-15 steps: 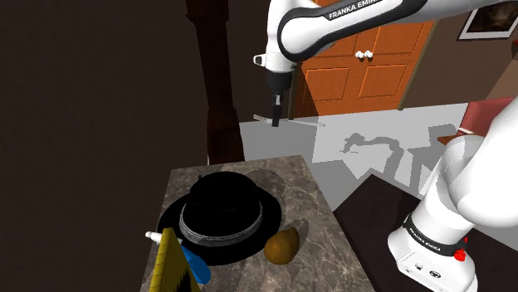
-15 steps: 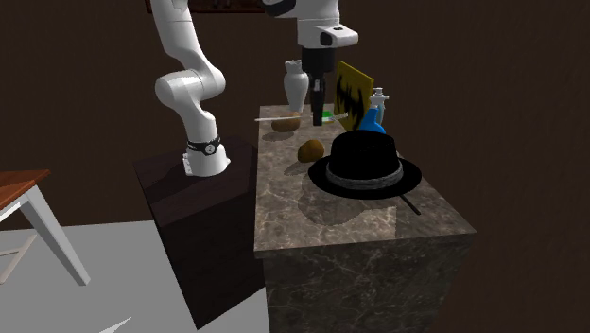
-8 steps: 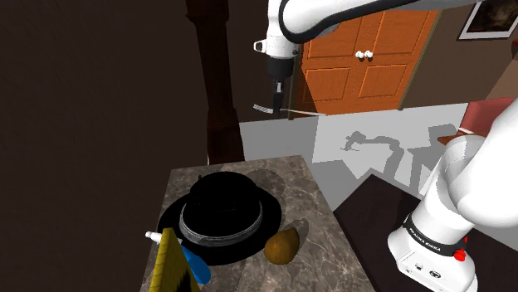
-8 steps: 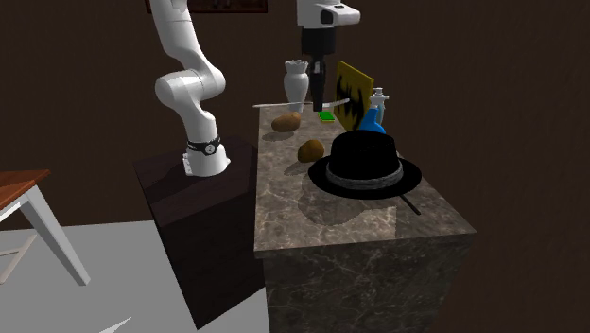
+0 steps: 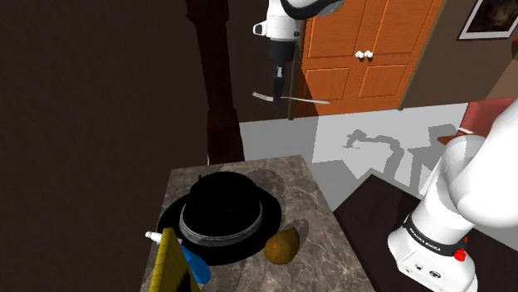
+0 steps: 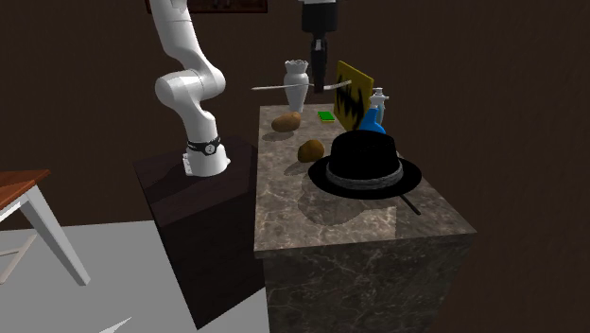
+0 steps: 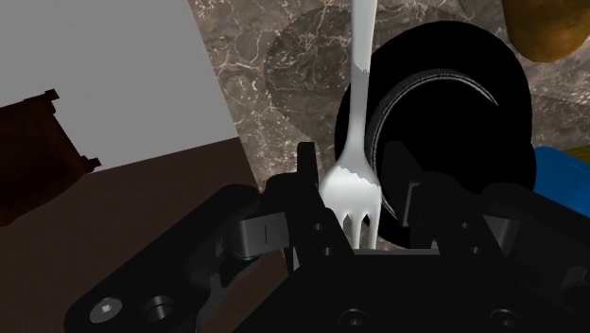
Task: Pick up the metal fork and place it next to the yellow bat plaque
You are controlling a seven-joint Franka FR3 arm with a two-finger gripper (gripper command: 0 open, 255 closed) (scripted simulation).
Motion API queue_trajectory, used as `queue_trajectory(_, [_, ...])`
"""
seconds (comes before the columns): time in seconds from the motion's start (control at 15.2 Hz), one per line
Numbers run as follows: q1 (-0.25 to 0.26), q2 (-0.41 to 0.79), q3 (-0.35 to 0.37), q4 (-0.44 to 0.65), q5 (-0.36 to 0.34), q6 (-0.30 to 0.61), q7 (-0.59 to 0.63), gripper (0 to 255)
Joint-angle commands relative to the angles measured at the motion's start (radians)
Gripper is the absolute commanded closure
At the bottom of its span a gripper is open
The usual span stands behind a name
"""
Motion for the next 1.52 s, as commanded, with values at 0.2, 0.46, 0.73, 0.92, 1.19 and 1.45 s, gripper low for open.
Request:
queue_trajectory(0.2, [0.016,-0.045,0.024,-0.014,0.002,-0.03,0.04,255])
queue_trajectory(0.46, [0.049,-0.13,0.077,-0.099,0.014,-0.027,0.122,255])
queue_trajectory(0.73, [0.083,-0.202,0.135,-0.164,0.035,-0.03,0.206,255])
queue_trajectory(0.92, [0.11,-0.247,0.181,-0.201,0.055,-0.035,0.271,255])
queue_trajectory(1.19, [0.146,-0.294,0.245,-0.235,0.087,-0.042,0.359,255])
queue_trajectory(1.45, [0.183,-0.326,0.314,-0.251,0.121,-0.048,0.45,255])
